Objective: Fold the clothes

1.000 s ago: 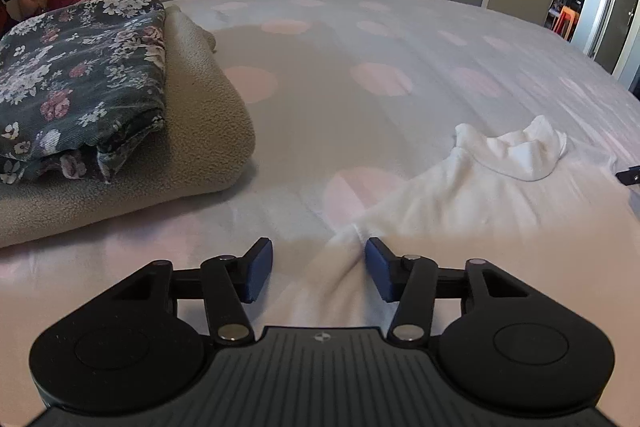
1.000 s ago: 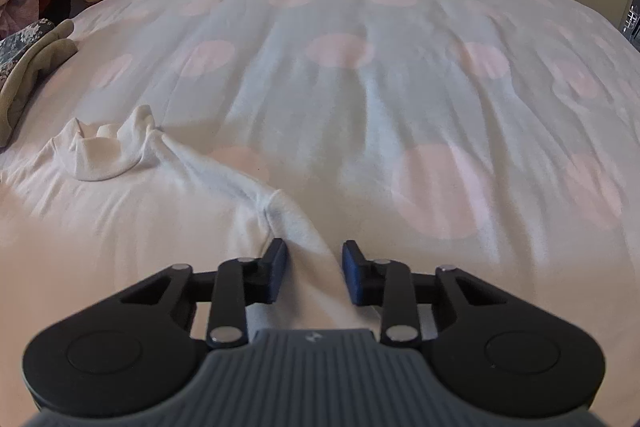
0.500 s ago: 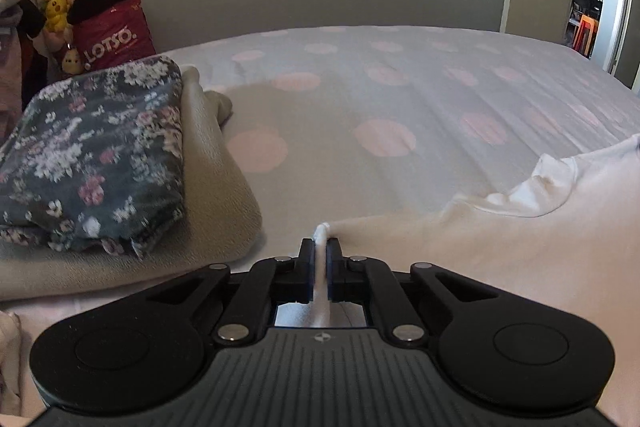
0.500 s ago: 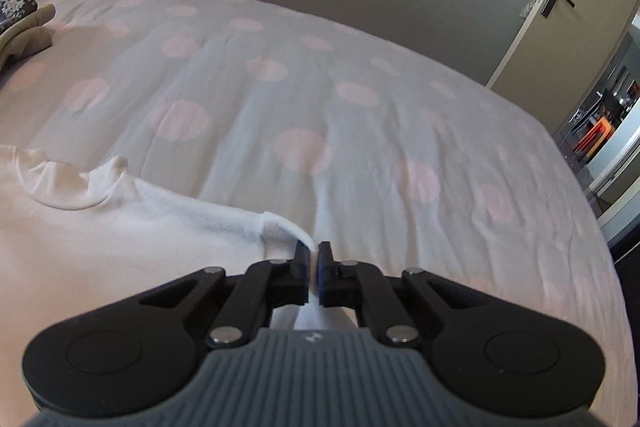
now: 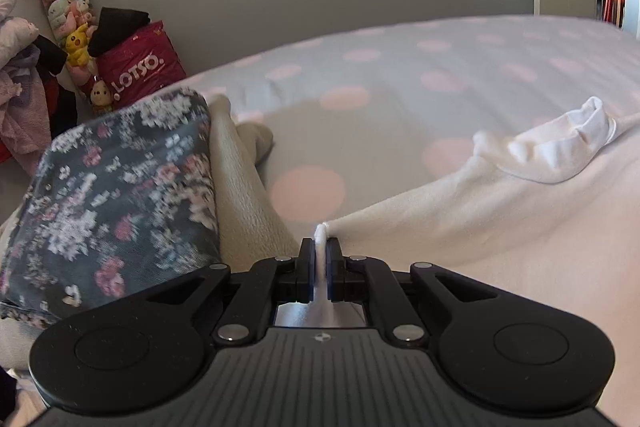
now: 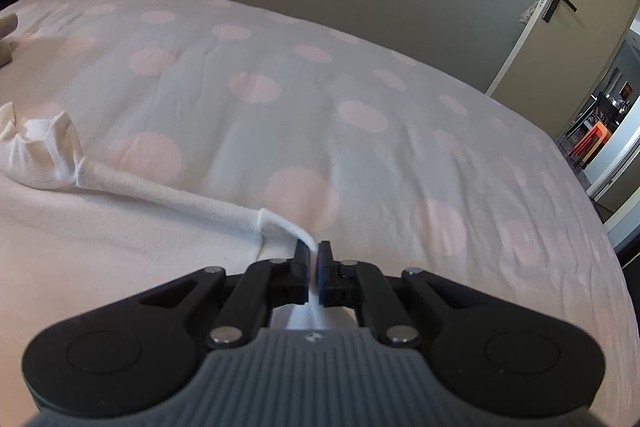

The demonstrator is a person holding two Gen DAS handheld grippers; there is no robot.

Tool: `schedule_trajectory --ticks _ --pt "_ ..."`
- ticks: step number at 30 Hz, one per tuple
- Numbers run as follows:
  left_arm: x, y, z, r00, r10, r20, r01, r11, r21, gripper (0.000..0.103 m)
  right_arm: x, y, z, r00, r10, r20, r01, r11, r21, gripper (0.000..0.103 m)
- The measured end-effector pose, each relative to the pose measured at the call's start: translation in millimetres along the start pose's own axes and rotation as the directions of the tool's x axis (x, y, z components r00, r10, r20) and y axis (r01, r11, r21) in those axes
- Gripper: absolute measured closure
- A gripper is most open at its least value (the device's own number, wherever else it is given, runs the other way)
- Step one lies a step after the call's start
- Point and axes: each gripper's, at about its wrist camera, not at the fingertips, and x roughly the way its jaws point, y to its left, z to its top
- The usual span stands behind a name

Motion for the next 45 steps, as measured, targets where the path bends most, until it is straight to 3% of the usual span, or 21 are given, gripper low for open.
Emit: schedule_trajectory --ticks 7,10,11,12,14,18,28,34,41,45 --pt "28 -15 -12 0.999 0.006 -0.033 -0.003 0.997 0.081 0.099 38 -6 -14 0.997 0.057 -0.049 -0.055 0.998 0.041 0.095" --pt "26 -19 -14 1.0 0.013 -0.021 -0.011 0.996 0.092 0.095 35 -17 -14 0.993 0.112 -0.045 -0.107 0.99 0.091 0.075" --pt "23 -19 -14 1.0 0.007 -0.014 -0.006 0.996 0.093 0.09 31 -21 -14 0.991 0.128 -0.041 -0.123 0.987 0.101 0.062" --pt "18 -20 -14 1.0 -0.004 -0.007 0.004 0.995 0.096 0.084 25 -26 -15 0.99 0.136 -0.036 -0.131 0.986 0.107 0.06" --pt "7 -22 -14 1.0 -0.012 -0.001 0.012 0.995 0.096 0.078 11 -36 -18 0.988 0.151 -0.032 -0.146 0.982 0.121 0.059" --pt "-24 -29 -13 1.0 -0.013 0.006 0.013 0.997 0.071 0.056 -25 -66 -31 0.986 0.166 -0.03 -0.161 0.977 0.139 0.058" --pt "-111 -44 -48 0.993 -0.114 -0.034 0.115 0.993 0.019 0.056 -129 -191 -132 0.983 0.063 -0.175 -0.026 0.979 0.202 0.058" --pt "-159 -50 -81 0.989 -0.139 -0.048 0.138 0.99 -0.025 0.055 -190 -253 -206 0.966 0.051 -0.252 0.039 0.939 0.342 0.058" --pt "-203 -70 -123 0.983 -0.169 -0.068 0.161 0.981 -0.112 0.052 -245 -262 -275 0.943 0.108 -0.315 0.043 0.899 0.437 0.058" --pt "-221 -89 -146 0.971 -0.222 -0.086 0.207 0.965 -0.161 0.052 -258 -252 -304 0.928 0.141 -0.345 0.041 0.882 0.469 0.059"
